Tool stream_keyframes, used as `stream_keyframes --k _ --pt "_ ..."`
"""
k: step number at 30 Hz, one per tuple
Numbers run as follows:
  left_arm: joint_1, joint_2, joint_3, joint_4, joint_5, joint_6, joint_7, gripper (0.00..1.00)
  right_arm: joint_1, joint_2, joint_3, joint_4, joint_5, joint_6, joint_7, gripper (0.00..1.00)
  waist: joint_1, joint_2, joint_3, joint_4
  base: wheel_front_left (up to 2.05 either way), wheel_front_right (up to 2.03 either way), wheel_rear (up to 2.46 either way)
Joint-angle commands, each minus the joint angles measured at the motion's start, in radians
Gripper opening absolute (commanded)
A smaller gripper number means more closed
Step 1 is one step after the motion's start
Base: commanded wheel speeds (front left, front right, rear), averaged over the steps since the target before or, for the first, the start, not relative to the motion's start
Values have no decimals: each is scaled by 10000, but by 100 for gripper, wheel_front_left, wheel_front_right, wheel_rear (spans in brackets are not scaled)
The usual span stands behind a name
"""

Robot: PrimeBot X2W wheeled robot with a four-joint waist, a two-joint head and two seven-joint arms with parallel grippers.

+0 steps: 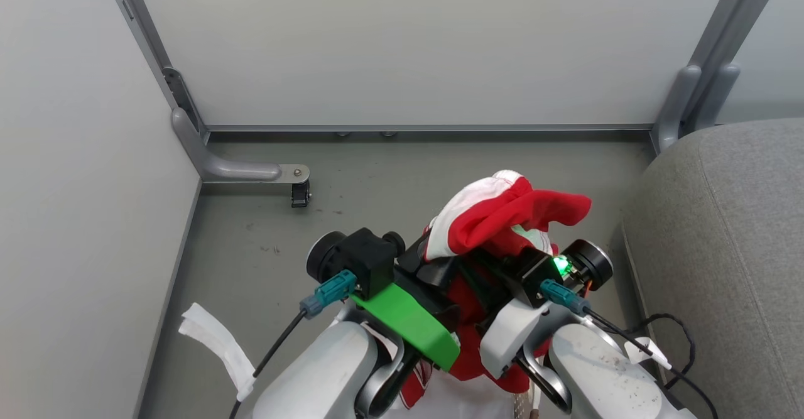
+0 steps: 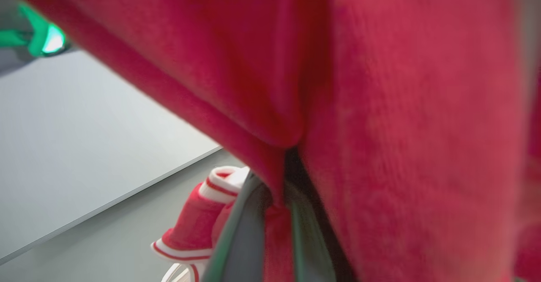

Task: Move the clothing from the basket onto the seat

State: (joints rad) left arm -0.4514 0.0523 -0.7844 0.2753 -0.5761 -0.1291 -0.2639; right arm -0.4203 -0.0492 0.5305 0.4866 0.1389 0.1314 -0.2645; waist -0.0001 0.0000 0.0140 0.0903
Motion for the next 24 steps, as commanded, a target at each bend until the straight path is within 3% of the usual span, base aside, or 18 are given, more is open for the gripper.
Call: stream_keyframes --k 1,5,6,7,8,14,24 --pt "13 -26 81 -35 -34 -27 -11 0 182 -39 -4 53 36 -13 1 0 1 0 5 -34 0 0 0" --pt "105 -25 353 -10 96 17 -9 0 292 -45 -56 -213 39 -13 0 0 1 0 46 -238 0 0 0" --pt "154 -22 414 11 131 25 -9 31 330 -46 -116 -327 -7 -13 0 0 1 0 50 -297 0 0 0" --pt "231 -19 474 129 163 37 -7 91 425 -46 -178 -475 -43 -13 0 0 1 0 61 -388 0 0 0" --pt "244 -16 586 144 208 50 -7 100 490 -46 -241 -600 -88 -13 -2 0 1 0 80 -478 0 0 0" --pt "685 17 1529 498 682 79 -3 100 902 -38 -678 -1473 -422 -13 -9 0 1 0 240 -1529 0 0 0" --pt "1303 140 2734 737 1526 -15 -3 100 1066 -35 -755 -2492 -506 -13 -11 0 1 0 586 -4152 0 0 0"
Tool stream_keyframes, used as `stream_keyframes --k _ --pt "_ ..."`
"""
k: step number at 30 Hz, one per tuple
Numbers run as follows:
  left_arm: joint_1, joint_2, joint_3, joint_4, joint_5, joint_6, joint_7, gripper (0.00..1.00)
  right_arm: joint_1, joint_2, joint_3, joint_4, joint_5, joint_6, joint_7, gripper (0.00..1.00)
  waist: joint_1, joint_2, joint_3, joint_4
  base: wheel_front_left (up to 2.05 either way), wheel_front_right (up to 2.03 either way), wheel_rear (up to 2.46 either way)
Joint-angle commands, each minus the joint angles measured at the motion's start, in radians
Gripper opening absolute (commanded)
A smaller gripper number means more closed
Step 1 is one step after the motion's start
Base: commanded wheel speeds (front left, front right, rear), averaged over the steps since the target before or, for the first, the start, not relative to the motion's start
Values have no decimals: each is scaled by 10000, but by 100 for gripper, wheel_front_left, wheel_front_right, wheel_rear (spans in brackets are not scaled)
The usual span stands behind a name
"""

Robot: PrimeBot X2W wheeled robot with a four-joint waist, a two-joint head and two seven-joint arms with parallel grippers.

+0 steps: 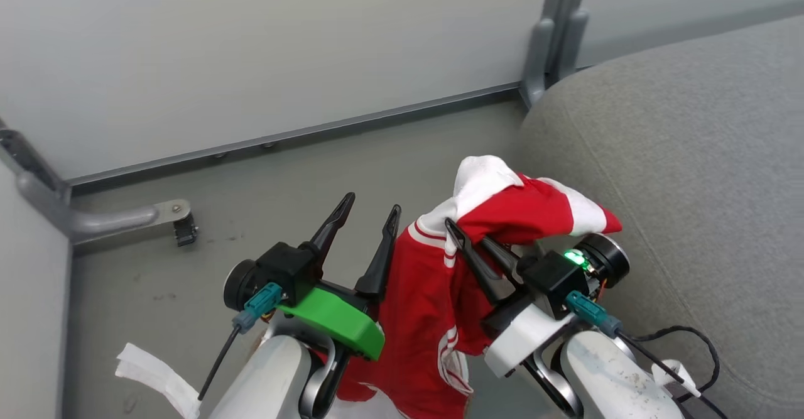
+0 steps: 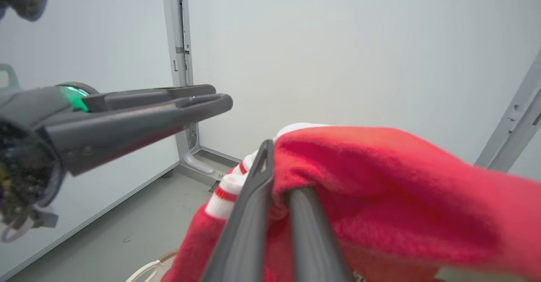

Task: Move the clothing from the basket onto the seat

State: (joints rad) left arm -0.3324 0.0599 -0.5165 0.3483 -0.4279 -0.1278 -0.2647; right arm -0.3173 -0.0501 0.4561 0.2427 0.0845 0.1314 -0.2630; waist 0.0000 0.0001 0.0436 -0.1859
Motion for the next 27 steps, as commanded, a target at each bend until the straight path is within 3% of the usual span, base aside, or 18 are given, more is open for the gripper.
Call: stream_keyframes --k 1,9,20,25,27 --pt "131 58 163 -7 104 -33 5 100 22 -23 -29 -167 91 -13 -26 0 0 -1 354 -1659 0 0 0" --pt "147 218 446 -26 355 -38 5 100 -259 -14 -35 -939 354 -13 -26 0 0 -1 804 -3239 0 0 0" --pt "-631 554 -381 216 46 -41 5 100 -157 -5 -1261 -2273 291 -14 -26 0 0 -1 1559 -3596 0 0 0" --pt "-891 788 -636 356 -28 -42 5 100 -987 -57 -1909 -2510 167 -14 -26 0 0 -1 2115 -3652 0 0 0" --pt "-968 919 -683 366 -49 -42 5 100 -1705 -398 -2177 -2527 52 -14 -26 0 0 -1 2431 -3648 0 0 0"
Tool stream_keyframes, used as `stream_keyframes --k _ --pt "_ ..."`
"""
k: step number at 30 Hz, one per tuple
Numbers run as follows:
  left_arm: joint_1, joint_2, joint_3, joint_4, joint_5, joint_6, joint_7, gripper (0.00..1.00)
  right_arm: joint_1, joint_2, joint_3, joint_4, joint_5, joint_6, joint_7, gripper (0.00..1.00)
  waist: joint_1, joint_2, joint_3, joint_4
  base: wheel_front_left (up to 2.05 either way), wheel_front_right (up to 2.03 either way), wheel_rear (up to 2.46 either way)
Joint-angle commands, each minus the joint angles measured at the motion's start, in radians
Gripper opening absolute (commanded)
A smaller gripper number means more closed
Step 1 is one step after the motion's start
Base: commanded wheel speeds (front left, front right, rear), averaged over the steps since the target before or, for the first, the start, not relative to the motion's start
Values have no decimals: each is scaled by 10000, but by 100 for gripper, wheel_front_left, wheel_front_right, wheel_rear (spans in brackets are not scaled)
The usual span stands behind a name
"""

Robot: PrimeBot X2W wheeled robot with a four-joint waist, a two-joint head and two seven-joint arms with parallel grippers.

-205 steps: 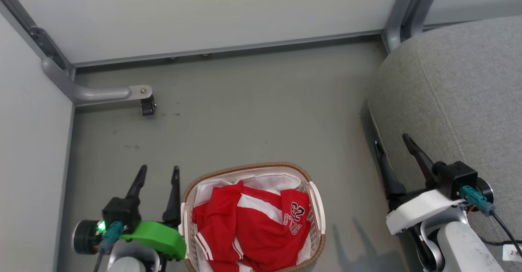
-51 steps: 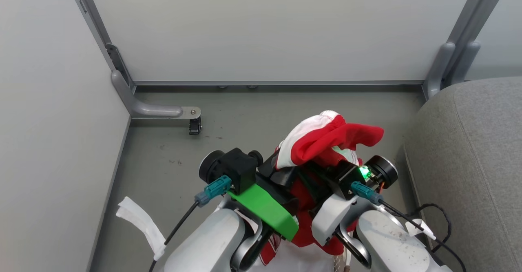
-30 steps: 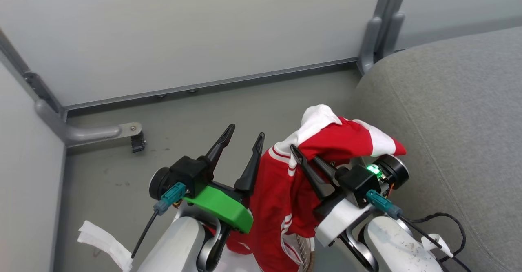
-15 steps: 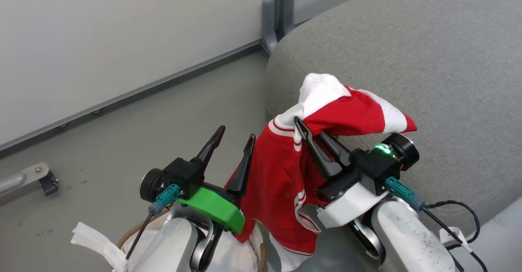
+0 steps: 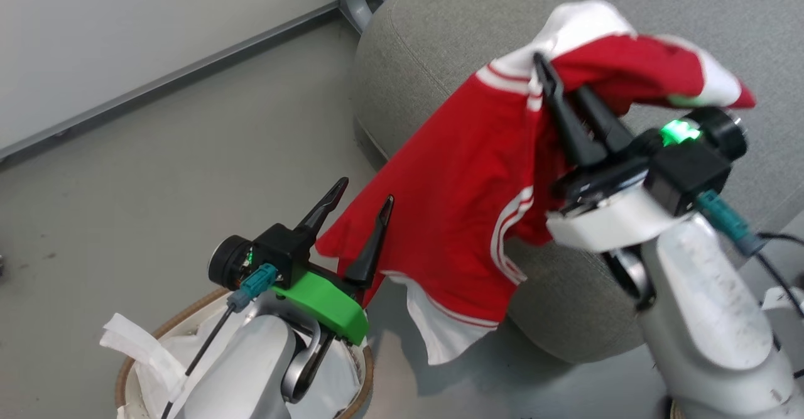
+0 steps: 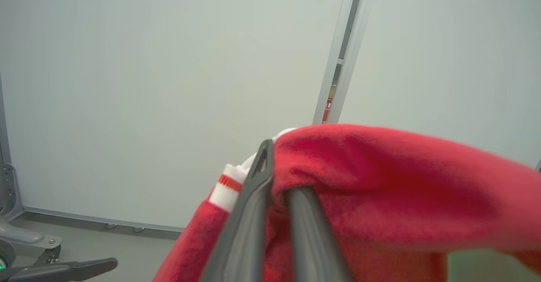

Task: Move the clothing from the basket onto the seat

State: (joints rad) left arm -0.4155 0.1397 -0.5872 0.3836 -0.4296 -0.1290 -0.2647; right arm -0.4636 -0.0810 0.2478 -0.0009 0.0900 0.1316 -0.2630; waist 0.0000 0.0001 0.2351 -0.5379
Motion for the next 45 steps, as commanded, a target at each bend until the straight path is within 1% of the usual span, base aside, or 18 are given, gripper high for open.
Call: stream_keyframes --k 1,4,8,14,17,22,25,27,31,35,40,42,45 --pt "-163 226 31 18 -24 -30 5 100 -639 -221 -258 -33 68 -15 -26 0 0 -1 688 -120 0 0 0" --pt "-159 469 118 -50 18 -31 5 100 -1892 -599 -854 167 316 -15 -26 0 0 -1 1145 -75 0 0 0" --pt "58 726 422 -384 156 -31 5 100 -3732 -1353 -1381 702 375 -15 -24 0 0 -1 1794 -5 0 0 0" --pt "-175 900 234 -751 335 -29 5 100 -6121 -2626 -2102 1936 177 -15 -24 0 0 -1 2678 671 0 0 0" --pt "-421 911 116 -845 337 -30 5 100 -7098 -3451 -2474 2739 -61 -17 -23 0 0 -1 3138 1052 0 0 0" --pt "-755 981 -106 -909 283 -30 5 100 -8116 -4368 -2959 4202 -448 -15 17 0 0 -1 3795 1646 0 0 0" --pt "-933 978 -277 -986 246 -30 5 100 -8430 -5080 -3166 5013 -831 -15 115 0 0 -1 4189 2077 0 0 0" --pt "-979 986 -307 -1007 197 -30 5 100 -8498 -5382 -3273 5572 -1003 -15 162 0 0 -1 4462 2345 0 0 0" --pt "-1038 1071 -293 -1057 248 -30 5 100 -8251 -5606 -3597 6449 -1123 -16 151 0 0 -1 4966 2704 0 0 0" --pt "-1160 1047 -290 -1117 298 -30 5 100 -7655 -5745 -3940 7432 -1309 -16 261 0 0 -1 5367 3089 0 0 0" --pt "-1187 986 -166 -1097 313 -30 5 100 -6635 -5284 -4445 8546 -1123 -16 200 0 0 -1 5649 3375 0 0 0" --pt "-1152 940 -201 -1052 307 -30 5 100 -6090 -5080 -4756 8935 -1174 -17 123 0 0 -1 5590 3453 0 0 0" --pt "-1070 873 -77 -1012 290 -30 5 100 -5396 -4768 -5247 9208 -1244 -16 18 0 0 -1 5383 3502 0 0 0"
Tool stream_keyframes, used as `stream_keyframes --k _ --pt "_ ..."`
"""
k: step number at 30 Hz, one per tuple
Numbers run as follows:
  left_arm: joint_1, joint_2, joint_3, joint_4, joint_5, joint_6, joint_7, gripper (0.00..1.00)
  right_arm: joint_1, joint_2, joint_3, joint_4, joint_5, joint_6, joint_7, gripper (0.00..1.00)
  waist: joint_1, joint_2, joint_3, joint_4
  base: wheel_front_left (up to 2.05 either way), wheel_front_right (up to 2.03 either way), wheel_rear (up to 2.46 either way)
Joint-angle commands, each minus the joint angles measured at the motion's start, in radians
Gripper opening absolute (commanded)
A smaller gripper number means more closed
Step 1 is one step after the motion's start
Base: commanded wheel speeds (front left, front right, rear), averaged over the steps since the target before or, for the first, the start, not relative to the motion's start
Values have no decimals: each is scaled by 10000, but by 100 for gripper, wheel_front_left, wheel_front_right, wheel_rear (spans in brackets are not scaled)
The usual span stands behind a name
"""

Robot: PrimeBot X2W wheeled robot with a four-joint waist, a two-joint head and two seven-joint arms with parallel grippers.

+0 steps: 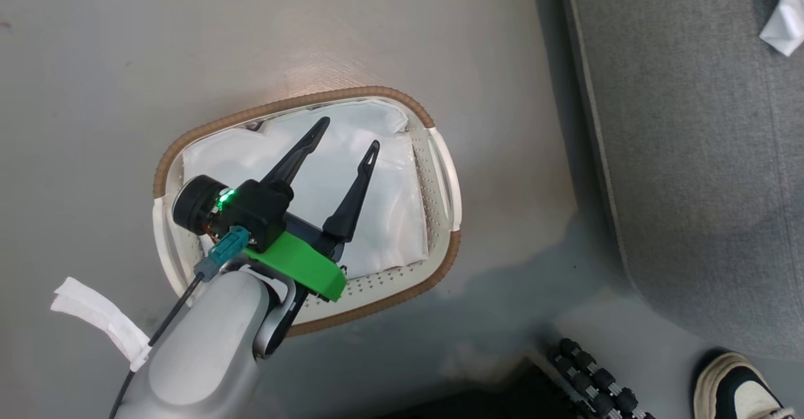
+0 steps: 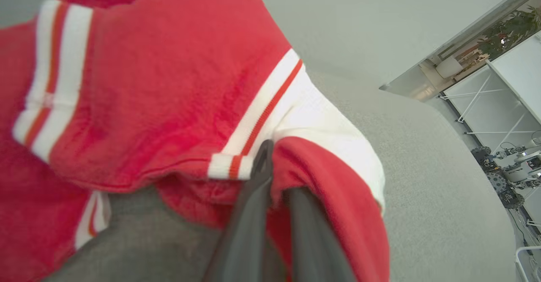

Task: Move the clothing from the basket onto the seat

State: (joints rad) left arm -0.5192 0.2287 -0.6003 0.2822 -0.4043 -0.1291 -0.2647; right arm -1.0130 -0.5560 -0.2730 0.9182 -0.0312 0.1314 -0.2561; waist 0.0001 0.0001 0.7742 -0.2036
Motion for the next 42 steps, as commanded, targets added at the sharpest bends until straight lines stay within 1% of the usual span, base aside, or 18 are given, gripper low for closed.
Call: stream_keyframes --k 1,2,3,4,6,12,17,23,28,33,36,42 --pt "-11 -18 123 20 74 -28 5 100 373 92 -211 20 -71 -14 -81 0 -1 -1 -100 153 0 0 0" --pt "-2 -32 182 21 114 -28 5 100 587 171 -318 -49 -128 -14 -82 2 -1 -1 -176 143 0 0 0" --pt "5 -58 275 22 157 -28 5 100 862 300 -458 -382 -94 -14 -92 75 -1 -1 -277 124 0 0 0" --pt "24 -71 357 41 181 -28 5 100 1134 427 -571 -610 -47 -14 -91 100 -1 -1 -378 107 0 0 0" --pt "135 -99 541 126 246 -28 5 100 1738 780 -878 -1135 62 -14 -96 100 -1 -1 -670 61 0 0 0" --pt "614 -251 1289 394 426 -28 5 100 3695 1642 -851 -3167 288 -14 -99 100 -1 -1 -1788 -76 0 0 0" --pt "1201 -477 2138 491 633 -28 5 100 4940 2249 -237 -4868 650 -14 -101 100 -1 -1 -2763 85 0 0 0" --pt "1943 -794 2944 522 917 -28 5 100 5674 2983 775 -6266 1135 -14 -102 100 -1 -1 -3736 506 0 0 0" --pt "2436 -1095 3645 500 1297 -28 5 100 6025 3566 1653 -6917 1182 -14 -104 100 -1 -1 -4330 1067 0 0 0" --pt "2922 -1365 4661 451 1709 -14 5 100 6278 4045 2293 -7234 1254 -14 -103 100 -1 -1 -4866 1533 0 0 0" --pt "3195 -1502 5127 435 1832 -16 5 100 6525 4260 2476 -7113 1260 -14 -103 100 -1 -1 -5169 1770 0 0 0" --pt "3833 -1687 5988 248 2099 -21 5 100 7119 4612 2451 -6890 1273 -14 -103 100 -1 -1 -5773 2123 0 0 0"
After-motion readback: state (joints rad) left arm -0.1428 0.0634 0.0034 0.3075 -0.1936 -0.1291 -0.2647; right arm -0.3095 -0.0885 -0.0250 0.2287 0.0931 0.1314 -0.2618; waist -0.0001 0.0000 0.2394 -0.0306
